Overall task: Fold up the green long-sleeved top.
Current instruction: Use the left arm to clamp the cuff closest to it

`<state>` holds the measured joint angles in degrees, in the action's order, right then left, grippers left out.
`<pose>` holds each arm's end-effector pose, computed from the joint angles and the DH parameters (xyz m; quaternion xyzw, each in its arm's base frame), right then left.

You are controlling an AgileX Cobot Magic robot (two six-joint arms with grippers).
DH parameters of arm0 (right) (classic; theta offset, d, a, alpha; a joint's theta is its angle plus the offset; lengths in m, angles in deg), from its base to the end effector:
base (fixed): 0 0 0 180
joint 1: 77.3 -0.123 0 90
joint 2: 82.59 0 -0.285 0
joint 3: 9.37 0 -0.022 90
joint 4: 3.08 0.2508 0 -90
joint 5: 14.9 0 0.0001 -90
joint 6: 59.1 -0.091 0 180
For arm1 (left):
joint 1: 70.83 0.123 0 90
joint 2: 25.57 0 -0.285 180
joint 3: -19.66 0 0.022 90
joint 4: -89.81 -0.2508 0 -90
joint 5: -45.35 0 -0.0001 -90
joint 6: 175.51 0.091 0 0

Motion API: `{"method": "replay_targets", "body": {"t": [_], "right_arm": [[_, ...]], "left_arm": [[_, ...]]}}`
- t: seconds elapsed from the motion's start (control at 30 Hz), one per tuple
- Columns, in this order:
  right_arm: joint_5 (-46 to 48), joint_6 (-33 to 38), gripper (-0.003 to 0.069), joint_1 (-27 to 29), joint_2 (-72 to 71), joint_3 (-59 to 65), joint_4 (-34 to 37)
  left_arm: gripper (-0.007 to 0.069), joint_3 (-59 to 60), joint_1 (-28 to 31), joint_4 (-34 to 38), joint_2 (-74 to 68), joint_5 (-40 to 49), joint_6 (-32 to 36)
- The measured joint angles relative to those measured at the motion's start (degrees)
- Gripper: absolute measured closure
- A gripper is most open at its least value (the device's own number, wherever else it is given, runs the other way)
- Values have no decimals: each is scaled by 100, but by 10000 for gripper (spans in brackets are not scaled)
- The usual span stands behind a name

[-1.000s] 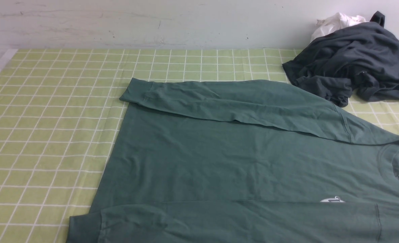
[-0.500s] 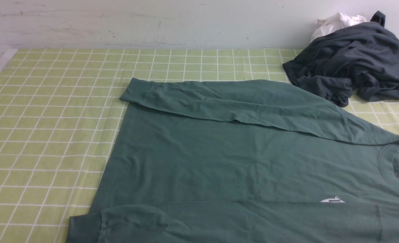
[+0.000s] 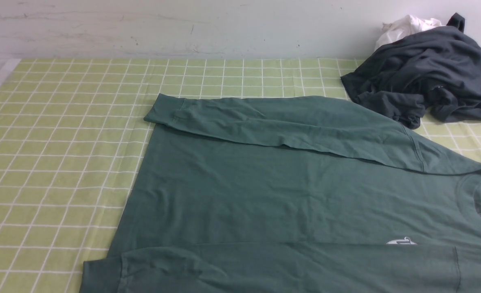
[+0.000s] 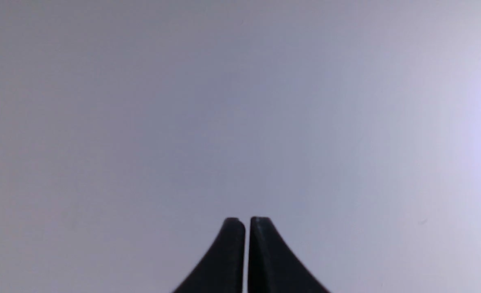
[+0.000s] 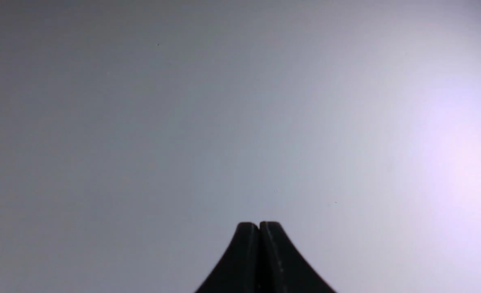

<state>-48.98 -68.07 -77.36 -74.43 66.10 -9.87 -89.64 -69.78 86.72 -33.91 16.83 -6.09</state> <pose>0.0340 0.0061 0.2718 -0.0180 0.4210 0.0408 0.9060 0.0304 -0.0018 0.2913 -0.0216 0.4266 -0.0592 0.9023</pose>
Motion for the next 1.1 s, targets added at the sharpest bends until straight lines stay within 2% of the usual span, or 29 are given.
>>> {"method": "replay_targets", "body": {"t": [0.1, 0.2, 0.3, 0.37, 0.4, 0.43, 0.47, 0.53, 0.6, 0.7, 0.8, 0.87, 0.97, 1.1], "right_arm": [[575, 95, 673, 0, 466, -888, -10], [1744, 162, 673, 0, 1321, -1923, -64], [2888, 136, 673, 0, 2217, -2579, -69], [4006, 1, 673, -12, 2972, -2897, 11], [4006, -13, 673, -12, 3037, -2918, 29], [5142, -80, 673, -120, 3666, -3073, 302], [5486, -67, 673, -187, 3846, -3105, 400], [6329, 126, 673, -340, 4261, -3157, 648], [7252, 725, 673, -650, 4967, -3188, 1106], [7658, 1786, 673, -1002, 5740, -3204, 1675], [7554, 2595, 673, -1189, 6193, -3214, 2135], [7379, 3087, 671, -1268, 6452, -3214, 2522], [7182, 3619, 671, -1291, 6643, -3222, 3071], [7123, 4205, 671, -1305, 6662, -3222, 3810]], "left_arm": [[619, -1236, 0, -436, -558, 958, -56], [619, -2300, 0, -793, -1566, 1966, -56], [619, -2803, 0, -830, -2455, 2659, -152], [619, -2926, 0, -711, -3079, 3337, -334], [619, -2933, -7, -696, -3136, 3485, -350], [619, -2940, -66, -512, -3665, 4207, -452], [619, -2940, -105, -424, -3864, 4543, -452], [619, -2940, -254, -228, -4200, 5220, -348], [619, -2940, -535, 141, -4753, 6033, -34], [619, -2918, -879, 818, -5607, 6689, 697], [611, -2895, -986, 1402, -6284, 6922, 1261], [575, -2895, -991, 1724, -6799, 6961, 1589], [482, -2895, -991, 1909, -7436, 6832, 1774], [309, -3106, -991, 1953, -8074, 6593, 1760]]}}
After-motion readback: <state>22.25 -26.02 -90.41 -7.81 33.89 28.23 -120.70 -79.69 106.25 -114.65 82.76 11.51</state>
